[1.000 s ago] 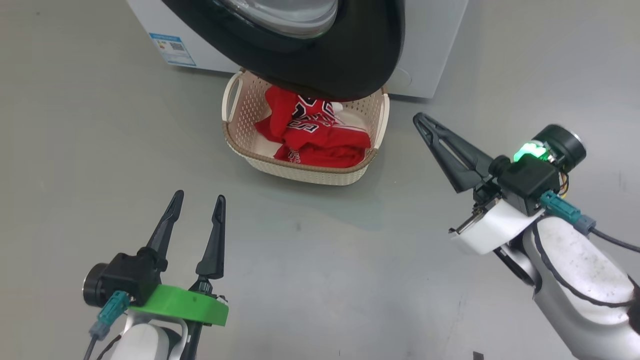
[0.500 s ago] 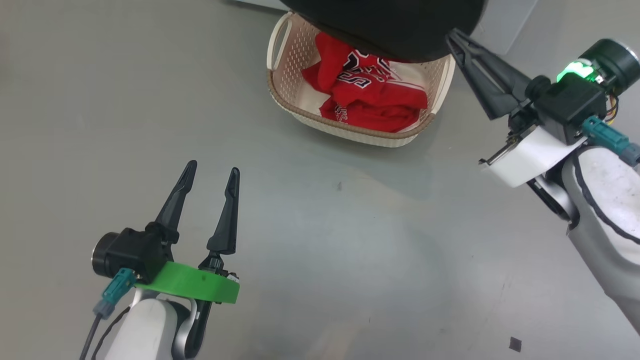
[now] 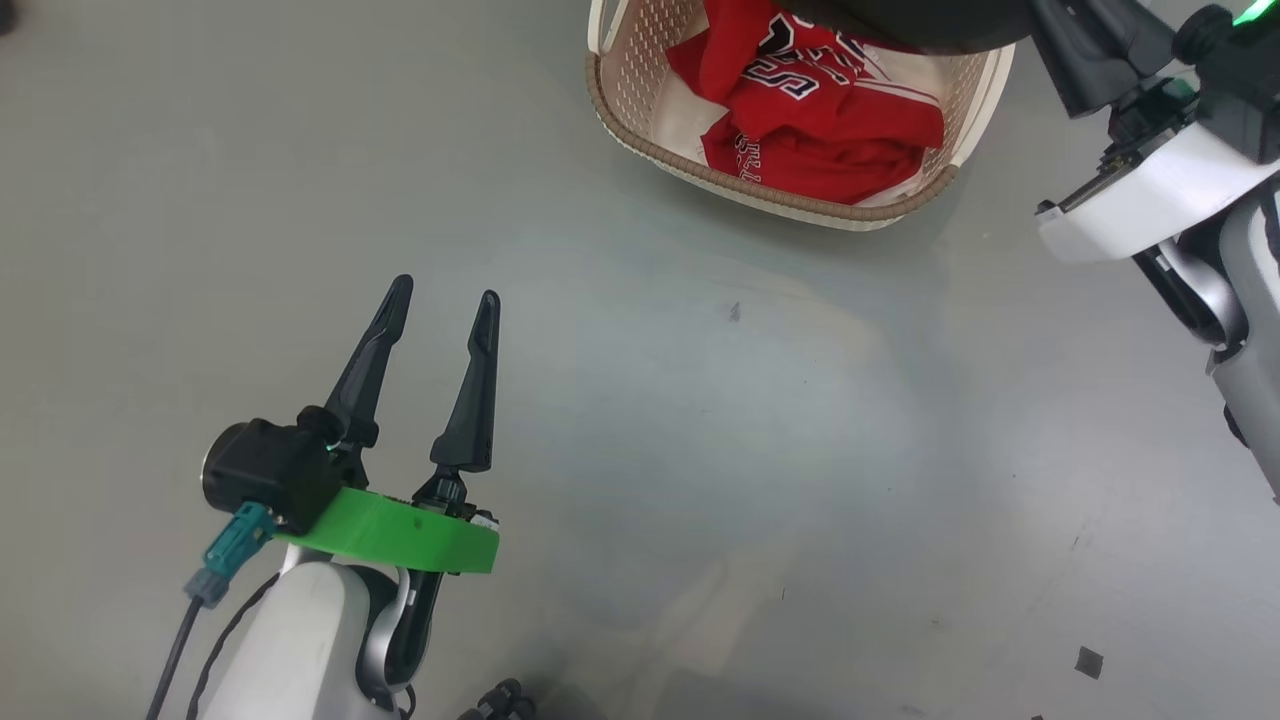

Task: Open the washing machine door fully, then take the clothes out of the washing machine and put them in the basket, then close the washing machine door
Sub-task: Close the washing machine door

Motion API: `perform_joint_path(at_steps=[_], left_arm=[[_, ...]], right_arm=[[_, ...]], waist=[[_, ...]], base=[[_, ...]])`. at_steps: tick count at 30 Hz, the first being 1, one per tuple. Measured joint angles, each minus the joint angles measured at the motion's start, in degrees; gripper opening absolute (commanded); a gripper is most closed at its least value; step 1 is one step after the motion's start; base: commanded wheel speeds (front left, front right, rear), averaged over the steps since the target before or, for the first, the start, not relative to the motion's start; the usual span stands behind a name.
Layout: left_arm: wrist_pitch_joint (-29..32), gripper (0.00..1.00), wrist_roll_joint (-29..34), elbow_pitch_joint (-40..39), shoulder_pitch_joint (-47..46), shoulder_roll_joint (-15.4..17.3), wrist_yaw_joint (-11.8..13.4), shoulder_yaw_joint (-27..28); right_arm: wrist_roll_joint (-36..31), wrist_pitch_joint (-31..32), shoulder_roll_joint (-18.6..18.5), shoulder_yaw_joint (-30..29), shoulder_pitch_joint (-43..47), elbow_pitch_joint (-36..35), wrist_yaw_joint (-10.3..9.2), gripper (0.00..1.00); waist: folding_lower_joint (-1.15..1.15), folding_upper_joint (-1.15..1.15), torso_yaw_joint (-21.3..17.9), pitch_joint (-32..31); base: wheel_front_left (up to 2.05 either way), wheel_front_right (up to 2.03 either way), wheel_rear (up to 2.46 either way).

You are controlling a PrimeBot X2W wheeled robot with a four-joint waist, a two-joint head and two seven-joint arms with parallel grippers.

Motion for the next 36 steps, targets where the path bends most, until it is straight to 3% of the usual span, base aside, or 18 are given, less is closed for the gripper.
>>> perform_joint_path(at_steps=[36], left_arm=[[0.00,1.00,-4.46,-1.36,-5.71,-0.46,2.52,-6.66]], right_arm=[[3.39,2.05,-8.29,-2.58,-21.81,5.06,0.08,0.00]], waist=[[0.00,0.00,3.05,11.29]], base=[[0.00,0.00,0.00]])
